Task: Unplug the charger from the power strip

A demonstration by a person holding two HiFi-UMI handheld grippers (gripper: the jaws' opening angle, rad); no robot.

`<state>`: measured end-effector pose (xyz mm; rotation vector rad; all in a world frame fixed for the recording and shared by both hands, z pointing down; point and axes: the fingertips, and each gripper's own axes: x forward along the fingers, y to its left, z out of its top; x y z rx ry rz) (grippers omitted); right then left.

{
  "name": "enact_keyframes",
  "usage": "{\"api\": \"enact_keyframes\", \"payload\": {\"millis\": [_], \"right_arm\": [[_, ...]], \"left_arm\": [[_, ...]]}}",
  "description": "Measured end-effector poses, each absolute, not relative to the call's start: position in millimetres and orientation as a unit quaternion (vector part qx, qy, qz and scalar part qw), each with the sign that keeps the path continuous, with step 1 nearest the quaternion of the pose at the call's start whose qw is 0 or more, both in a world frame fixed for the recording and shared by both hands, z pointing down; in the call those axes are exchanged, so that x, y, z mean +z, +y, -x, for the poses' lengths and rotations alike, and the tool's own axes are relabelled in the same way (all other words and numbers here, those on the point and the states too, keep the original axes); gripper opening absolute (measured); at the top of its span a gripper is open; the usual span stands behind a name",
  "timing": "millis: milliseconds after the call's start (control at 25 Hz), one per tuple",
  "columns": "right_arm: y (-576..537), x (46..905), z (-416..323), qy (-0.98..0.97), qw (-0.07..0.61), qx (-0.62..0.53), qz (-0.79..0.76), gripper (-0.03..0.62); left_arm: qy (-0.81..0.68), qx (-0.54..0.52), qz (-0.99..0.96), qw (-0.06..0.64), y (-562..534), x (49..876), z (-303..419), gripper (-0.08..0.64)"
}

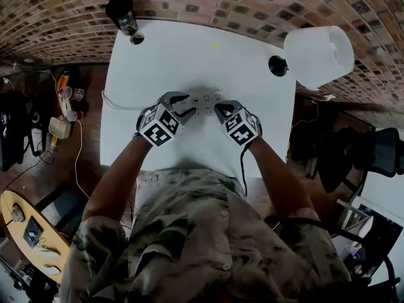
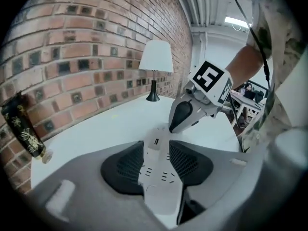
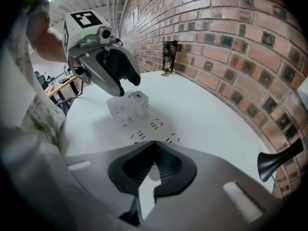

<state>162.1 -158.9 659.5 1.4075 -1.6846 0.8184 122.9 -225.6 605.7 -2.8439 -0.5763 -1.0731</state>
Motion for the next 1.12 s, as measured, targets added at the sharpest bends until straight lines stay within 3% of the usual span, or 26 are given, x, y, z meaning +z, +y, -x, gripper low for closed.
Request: {"api": "enact_keyframes", "payload": {"millis": [320,400,680,880,1120], "right_arm": [[-161,662,-162,-0.638,0.4,0.374,-0.541,0.005],[-161,662,-162,-0.636,0.401,0.381,-0.538,0.005],[-160,662,-162,-0.631,0.418,0.391,-0.524,0.005],[-161,664,-161,-0.623,0.444,0.406,-0.501,0.005],[-159,664,-162,-0.629,0.444,0.4,-0.497,0.005]], "left_arm": [[-0.226,-0.361,0.903,0.057,-210,638,-145,0.169],[-0.231,-0.361,0.902,0.059,-210,638,-147,0.123],[-0.25,-0.359,0.896,0.072,-209,636,-148,0.112],[-0.253,-0.333,0.902,0.107,-212,607,-156,0.109],[-0.243,-0.311,0.914,0.093,-226,572,-161,0.109]]}}
